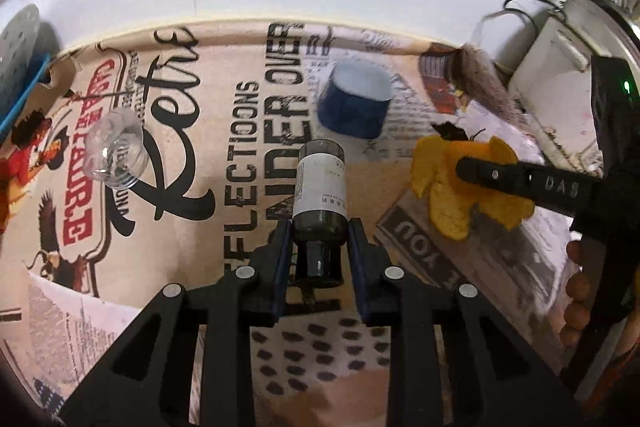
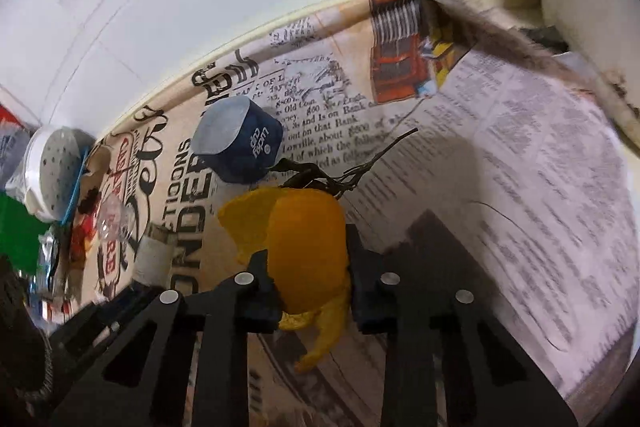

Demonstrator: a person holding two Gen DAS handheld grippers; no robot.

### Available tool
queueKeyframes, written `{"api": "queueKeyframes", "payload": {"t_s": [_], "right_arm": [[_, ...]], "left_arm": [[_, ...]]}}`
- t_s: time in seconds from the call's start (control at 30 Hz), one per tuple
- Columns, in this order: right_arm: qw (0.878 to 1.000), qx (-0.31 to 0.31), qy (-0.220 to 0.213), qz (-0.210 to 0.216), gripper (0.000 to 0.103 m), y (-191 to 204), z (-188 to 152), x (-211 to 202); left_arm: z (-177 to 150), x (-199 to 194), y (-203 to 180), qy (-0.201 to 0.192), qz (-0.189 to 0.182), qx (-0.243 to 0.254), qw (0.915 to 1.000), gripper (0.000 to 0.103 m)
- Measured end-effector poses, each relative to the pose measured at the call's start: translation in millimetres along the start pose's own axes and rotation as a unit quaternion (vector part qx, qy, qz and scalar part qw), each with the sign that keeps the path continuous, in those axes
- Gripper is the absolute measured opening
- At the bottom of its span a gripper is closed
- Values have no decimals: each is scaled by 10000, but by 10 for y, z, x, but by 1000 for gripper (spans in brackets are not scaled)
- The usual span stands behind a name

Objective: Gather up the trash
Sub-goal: 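Lift the bottle and orange peel and carry them down to the bin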

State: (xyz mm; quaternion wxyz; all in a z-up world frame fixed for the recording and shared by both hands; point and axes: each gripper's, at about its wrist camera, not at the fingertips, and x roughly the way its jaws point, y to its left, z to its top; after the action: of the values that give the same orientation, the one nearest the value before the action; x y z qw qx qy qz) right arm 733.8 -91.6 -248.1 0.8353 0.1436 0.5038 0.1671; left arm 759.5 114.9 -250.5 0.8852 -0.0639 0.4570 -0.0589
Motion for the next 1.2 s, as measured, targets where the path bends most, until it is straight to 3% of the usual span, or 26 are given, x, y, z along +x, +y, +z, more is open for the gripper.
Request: {"api": "queueKeyframes", "payload": {"t_s": [0.23, 0.37, 0.83, 1.2], "right_arm": [[9992, -310, -233, -139, 22, -78, -240, -617], [9973, -559, -469, -78, 22, -107, -416, -1047], [9878, -1320, -694, 454, 22, -170, -1161, -2067], [9850, -1352, -907, 568, 22, 99, -1817, -2536]], "left_arm": [[-54, -475, -333, -279, -93, 2, 9996, 27], [-203, -768, -560, -498, 37, -67, 9987, 27], [-1218, -1873, -1104, -949, 493, -651, 9921, 27], [-1869, -2513, -1118, -1029, 579, -451, 9920, 27]]}}
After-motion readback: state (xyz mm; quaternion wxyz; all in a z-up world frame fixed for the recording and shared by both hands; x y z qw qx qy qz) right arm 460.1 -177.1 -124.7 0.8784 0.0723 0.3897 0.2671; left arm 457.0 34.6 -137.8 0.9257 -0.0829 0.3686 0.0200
